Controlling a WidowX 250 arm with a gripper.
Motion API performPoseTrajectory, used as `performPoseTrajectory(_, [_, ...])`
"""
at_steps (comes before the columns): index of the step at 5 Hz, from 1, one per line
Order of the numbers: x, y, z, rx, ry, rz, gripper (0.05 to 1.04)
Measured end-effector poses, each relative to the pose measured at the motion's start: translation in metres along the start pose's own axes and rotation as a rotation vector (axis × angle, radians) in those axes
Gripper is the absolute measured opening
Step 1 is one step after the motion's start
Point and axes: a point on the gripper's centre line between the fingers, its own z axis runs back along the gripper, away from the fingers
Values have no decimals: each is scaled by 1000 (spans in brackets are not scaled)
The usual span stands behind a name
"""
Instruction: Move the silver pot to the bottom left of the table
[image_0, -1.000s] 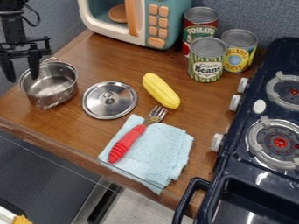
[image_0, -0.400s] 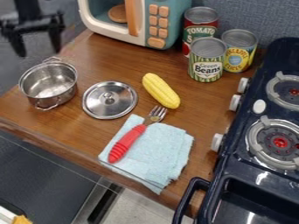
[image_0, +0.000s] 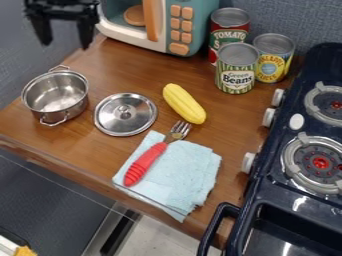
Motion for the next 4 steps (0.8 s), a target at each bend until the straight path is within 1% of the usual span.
performPoseTrajectory(1, [7, -11, 0, -25, -37, -215, 1001])
performPoseTrajectory(2, [13, -14, -17, -56, -9, -319, 1001])
performPoseTrajectory(3, [15, -6, -18, -66, -8, -313, 1001])
performPoseTrajectory(4, [15, -5, -21, -71, 18, -303, 1001])
